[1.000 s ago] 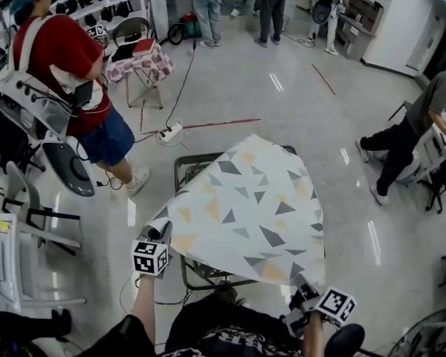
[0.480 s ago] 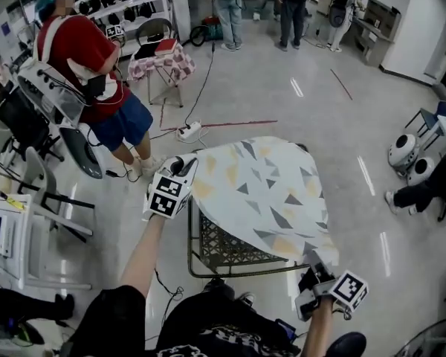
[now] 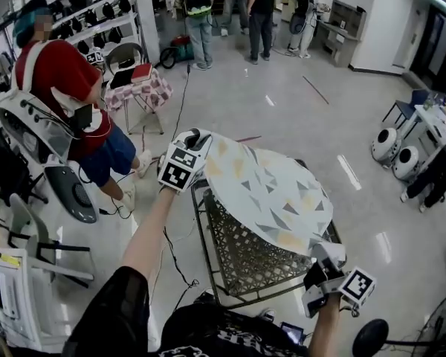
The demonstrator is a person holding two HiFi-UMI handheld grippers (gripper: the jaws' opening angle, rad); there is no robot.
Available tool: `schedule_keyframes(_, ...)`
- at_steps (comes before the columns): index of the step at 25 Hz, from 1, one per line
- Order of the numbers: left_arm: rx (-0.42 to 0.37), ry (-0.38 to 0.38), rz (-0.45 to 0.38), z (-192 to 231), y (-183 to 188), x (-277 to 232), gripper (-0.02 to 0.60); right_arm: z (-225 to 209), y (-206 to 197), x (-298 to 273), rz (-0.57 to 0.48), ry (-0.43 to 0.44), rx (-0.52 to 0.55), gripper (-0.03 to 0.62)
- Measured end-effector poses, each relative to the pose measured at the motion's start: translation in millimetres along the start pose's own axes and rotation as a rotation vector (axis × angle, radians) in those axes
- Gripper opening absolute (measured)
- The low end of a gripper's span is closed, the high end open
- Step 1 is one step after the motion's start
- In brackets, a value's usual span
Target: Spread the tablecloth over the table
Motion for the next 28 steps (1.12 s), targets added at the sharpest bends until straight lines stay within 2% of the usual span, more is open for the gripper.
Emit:
schedule_keyframes(3,-0.011,-0.039,-0.024,49.0,-25.9,-8.2,0.032,12.4,-37.1,-31.3,-0.066,0.046,-0.048,0.017)
schedule_keyframes(6,-0.034,-0.062,-0.041,89.5,-62.0,-6.5,0.032,15.4,-82.5,-55.9,-0.109,0.055,-0.094,0.018)
schedule_keyframes(8,-0.050,-0.084,-0.043,103.1,-87.5,1.1,0.034,14.4,-108.2,-69.8,-0.116,0.042,-0.105,0.018)
schedule_keyframes(10,-0.019,-0.110,-0.031,104.3,-111.3,6.1,0.034,12.4,-117.0,-79.0,-0.127,0.013,-0.122,0.018)
schedule_keyframes(16,0.318,-0.195,0.039,51.2,-208.2,46.4,0.034,-0.8,-116.8,-60.3,-0.227,-0.101,-0.144,0.017)
schedule_keyframes(18,0.426,-0.227,0.064,20.2,-225.8,55.6,0.034,-3.1,-105.3,-45.7,-0.264,-0.117,-0.135,0.015)
schedule_keyframes(20,0.502,-0.263,0.093,-13.7,-238.2,60.9,0.034,-9.0,-96.4,-28.2,-0.304,-0.118,-0.147,0.015)
schedule_keyframes(23,0.546,-0.333,0.130,-47.3,-261.7,64.8,0.034,-19.0,-108.4,-13.0,-0.381,-0.128,-0.177,0.015)
schedule_keyframes(28,0.543,-0.447,0.158,-65.3,-277.9,60.0,0.032,-10.8,-137.2,-5.7,-0.483,-0.220,-0.133,0.015)
Point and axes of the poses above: the fingertips, and each gripper's own axes: x backward along the fingers, z to its left, y out of its top, the point moved 9 cm from there along x, backward along the fingers, and after that the axes turned 15 degrees about -x, right-handed, at the moved point
